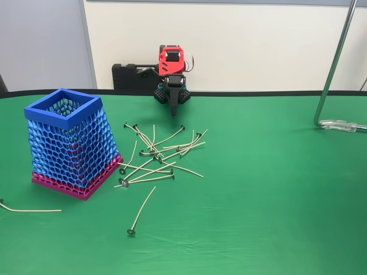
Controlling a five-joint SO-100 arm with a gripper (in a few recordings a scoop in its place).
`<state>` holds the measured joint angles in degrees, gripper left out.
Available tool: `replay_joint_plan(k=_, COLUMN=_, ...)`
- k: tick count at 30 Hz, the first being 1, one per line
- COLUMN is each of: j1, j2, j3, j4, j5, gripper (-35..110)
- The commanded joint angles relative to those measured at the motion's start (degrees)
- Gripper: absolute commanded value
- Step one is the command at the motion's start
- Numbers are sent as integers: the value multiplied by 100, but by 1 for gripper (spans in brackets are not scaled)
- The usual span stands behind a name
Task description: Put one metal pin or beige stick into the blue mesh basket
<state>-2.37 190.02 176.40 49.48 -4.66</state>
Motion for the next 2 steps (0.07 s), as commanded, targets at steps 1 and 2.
replay_joint_plan(k=1, j1=-18, j2=44, j3=26, j4=18, j5=-18, gripper=1)
replay_joint_plan(k=2, j1=-18, j2=44, j3=26, j4=18, j5=-18, gripper=1)
